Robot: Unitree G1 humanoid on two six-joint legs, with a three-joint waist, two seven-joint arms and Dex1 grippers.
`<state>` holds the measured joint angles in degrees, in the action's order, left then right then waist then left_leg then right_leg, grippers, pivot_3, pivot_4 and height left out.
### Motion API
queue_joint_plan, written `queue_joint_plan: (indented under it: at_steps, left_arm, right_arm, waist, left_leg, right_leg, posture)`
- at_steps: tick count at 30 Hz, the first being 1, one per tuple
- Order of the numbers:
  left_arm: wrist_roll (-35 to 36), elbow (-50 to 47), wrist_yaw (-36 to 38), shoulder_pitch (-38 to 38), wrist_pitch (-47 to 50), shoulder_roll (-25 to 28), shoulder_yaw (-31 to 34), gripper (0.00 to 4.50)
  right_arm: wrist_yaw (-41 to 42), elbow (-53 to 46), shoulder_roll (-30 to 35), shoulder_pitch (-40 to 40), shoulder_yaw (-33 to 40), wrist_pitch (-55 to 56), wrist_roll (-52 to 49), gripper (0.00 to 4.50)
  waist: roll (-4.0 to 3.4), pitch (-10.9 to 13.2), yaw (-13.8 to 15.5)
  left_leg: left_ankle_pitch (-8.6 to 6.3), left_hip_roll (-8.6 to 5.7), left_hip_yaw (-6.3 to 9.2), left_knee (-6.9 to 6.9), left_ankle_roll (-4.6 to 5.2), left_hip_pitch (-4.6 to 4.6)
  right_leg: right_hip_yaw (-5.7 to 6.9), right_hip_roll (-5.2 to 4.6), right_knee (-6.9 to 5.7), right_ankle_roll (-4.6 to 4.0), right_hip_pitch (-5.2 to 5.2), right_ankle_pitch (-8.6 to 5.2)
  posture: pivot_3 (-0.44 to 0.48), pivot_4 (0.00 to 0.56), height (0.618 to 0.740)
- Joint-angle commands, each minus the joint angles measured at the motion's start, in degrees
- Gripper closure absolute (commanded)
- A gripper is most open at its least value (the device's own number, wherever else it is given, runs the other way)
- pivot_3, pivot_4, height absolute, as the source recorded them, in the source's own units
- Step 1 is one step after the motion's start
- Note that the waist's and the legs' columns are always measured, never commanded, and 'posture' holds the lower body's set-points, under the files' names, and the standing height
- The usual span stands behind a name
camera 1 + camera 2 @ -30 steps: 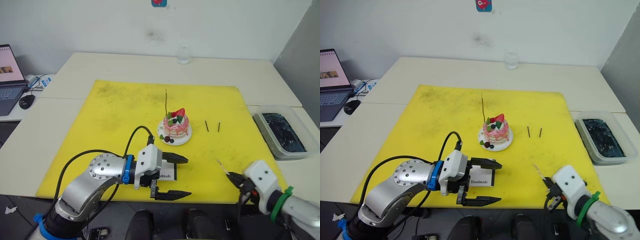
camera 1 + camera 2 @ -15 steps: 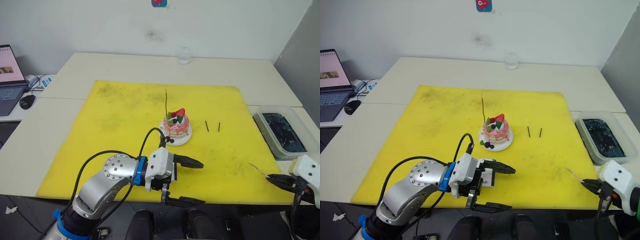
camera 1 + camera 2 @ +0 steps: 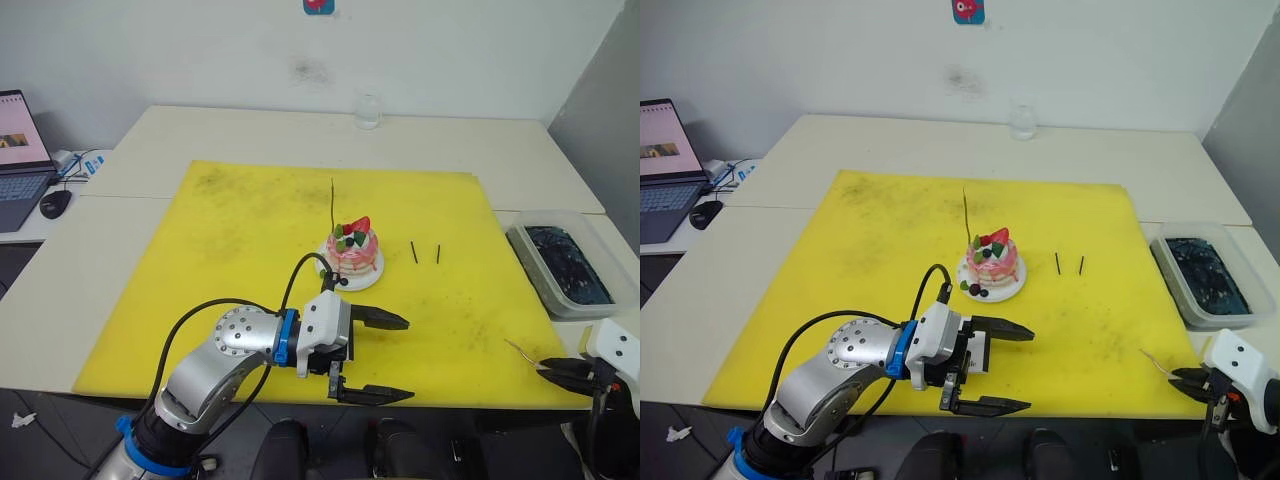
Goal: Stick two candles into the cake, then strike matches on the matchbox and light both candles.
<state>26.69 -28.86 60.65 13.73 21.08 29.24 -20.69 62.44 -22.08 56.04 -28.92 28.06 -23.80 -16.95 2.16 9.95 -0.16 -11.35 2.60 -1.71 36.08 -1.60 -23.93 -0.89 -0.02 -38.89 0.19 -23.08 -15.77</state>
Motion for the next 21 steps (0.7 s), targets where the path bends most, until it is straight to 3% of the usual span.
queue_joint_plan:
  at_steps: [1, 6, 11, 15, 21]
  left_arm:
    - [-0.5, -1.5, -0.1, -0.5, -1.5, -0.4, -0.8, 0.0]
    - [-2.1, -2.2, -1.0, -1.3, -1.9, -0.5, -1.6, 0.0]
    - [-1.6, -3.3, -1.8, -0.5, -1.1, -0.6, -1.1, 0.0]
    - [-3.5, -3.5, -0.4, 0.8, -2.9, 0.3, -2.0, 0.0]
    - [-4.3, -4.1, -0.7, 1.3, -3.0, 0.1, -3.0, 0.0]
  right_arm:
    - [0.2, 0.4, 0.7, 0.7, 0.3, 0.9, 0.8, 2.43]
    - [4.3, -4.0, 5.2, -0.8, 4.4, -5.7, -0.9, 0.58]
    - [5.3, -9.4, 12.1, 3.8, 7.0, -16.0, -2.7, 0.58]
    - [2.2, -12.4, 20.3, 7.6, 1.5, -29.6, -1.8, 0.58]
    - [0.6, -13.3, 24.1, 13.4, -7.0, -36.1, -4.0, 0.58]
  waist:
    - [-0.01, 0.0, 0.0]
    - [-0.08, 0.0, 0.0]
    - [-0.09, 0.0, -0.2]
    - [-0.09, 0.0, 0.0]
    - [-0.05, 0.0, 0.0]
  left_leg:
    - [0.0, 0.0, -0.01, 0.0, 0.0, 0.0]
    - [0.0, 0.0, -0.02, 0.0, 0.0, 0.01]
    - [0.0, 0.0, -0.02, 0.02, 0.0, 0.06]
    - [0.0, 0.0, 0.05, 0.04, 0.0, 0.06]
    - [0.0, -0.01, -0.03, 0.01, 0.0, -0.03]
  right_leg:
    - [-0.01, 0.0, 0.0, 0.02, 0.0, 0.01]
    - [-0.02, 0.0, 0.0, 0.08, 0.0, 0.05]
    - [-0.03, 0.01, -0.07, 0.1, 0.0, 0.06]
    - [0.01, 0.03, -0.05, 0.07, 0.05, 0.04]
    - [-0.03, 0.0, 0.05, 0.11, 0.01, 0.04]
  posture:
    - [0.0, 0.15, 0.74]
    - [0.0, 0.15, 0.74]
    - [0.0, 0.15, 0.74]
    - [0.0, 0.15, 0.74]
    - [0.0, 0.15, 0.74]
